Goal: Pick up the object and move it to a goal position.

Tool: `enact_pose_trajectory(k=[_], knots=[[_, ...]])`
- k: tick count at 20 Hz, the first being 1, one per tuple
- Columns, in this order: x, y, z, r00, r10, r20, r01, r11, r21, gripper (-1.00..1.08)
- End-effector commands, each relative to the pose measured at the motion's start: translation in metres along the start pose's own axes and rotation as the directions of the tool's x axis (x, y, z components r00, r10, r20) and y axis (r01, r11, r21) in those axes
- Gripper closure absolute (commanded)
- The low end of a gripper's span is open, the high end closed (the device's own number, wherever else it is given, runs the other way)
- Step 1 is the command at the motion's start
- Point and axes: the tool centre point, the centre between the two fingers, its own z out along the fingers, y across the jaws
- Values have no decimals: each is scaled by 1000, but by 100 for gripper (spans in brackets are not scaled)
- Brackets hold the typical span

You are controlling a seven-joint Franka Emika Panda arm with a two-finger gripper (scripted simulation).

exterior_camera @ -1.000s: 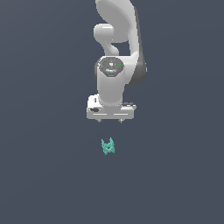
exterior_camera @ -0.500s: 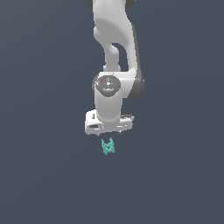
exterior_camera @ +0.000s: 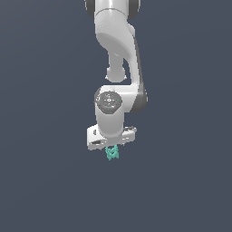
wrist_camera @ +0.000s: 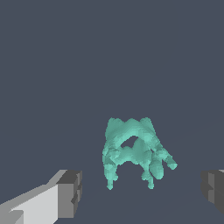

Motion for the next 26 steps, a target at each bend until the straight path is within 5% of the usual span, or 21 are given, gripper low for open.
enact_pose_trajectory(k=[1,22,23,26], knots=[[3,1,3,1000,-10,-3,10,1000,1,-92],[4,1,53,1000,-12,-4,12,1000,1,-92],[4,1,53,1000,-12,-4,12,1000,1,108],[4,1,53,1000,-12,-4,12,1000,1,108]])
